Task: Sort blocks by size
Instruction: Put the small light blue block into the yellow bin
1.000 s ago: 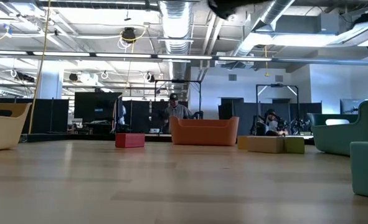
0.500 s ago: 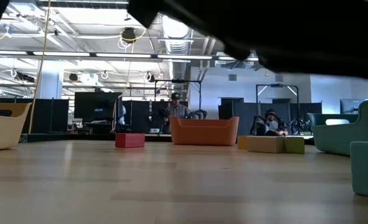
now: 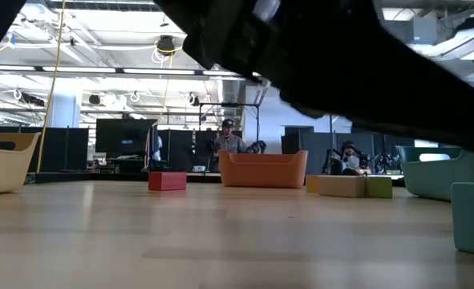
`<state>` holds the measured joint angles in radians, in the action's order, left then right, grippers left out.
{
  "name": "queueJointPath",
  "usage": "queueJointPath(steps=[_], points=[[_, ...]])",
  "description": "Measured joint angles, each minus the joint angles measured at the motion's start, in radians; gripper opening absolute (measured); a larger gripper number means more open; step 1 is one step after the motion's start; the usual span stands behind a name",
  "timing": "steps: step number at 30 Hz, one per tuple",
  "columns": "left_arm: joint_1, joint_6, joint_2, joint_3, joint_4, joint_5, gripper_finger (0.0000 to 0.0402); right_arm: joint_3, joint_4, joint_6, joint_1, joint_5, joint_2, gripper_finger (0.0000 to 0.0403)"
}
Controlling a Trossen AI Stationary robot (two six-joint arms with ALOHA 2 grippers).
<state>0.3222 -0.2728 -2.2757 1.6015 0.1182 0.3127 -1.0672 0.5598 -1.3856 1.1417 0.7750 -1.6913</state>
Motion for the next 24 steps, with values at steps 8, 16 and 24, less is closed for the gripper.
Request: queueJointPath(steps=[8, 16, 24], points=[[-0.003, -0.039, -0.001, -0.001, -0.024, -0.097, 0.0236, 0.000, -0.007, 0.009, -0.036, 0.000, 0.000, 0.0230], [-0.002, -0.052, -0.033, 0.002, -0.020, -0.055, 0.0235, 0.000, -0.028, 0.033, -0.061, -0.008, 0.000, 0.0230], [-0.003, -0.010, -0.129, 0.082, 0.003, -0.050, 0.0235, 0.000, -0.026, 0.035, -0.073, -0.018, 0.000, 0.0230]])
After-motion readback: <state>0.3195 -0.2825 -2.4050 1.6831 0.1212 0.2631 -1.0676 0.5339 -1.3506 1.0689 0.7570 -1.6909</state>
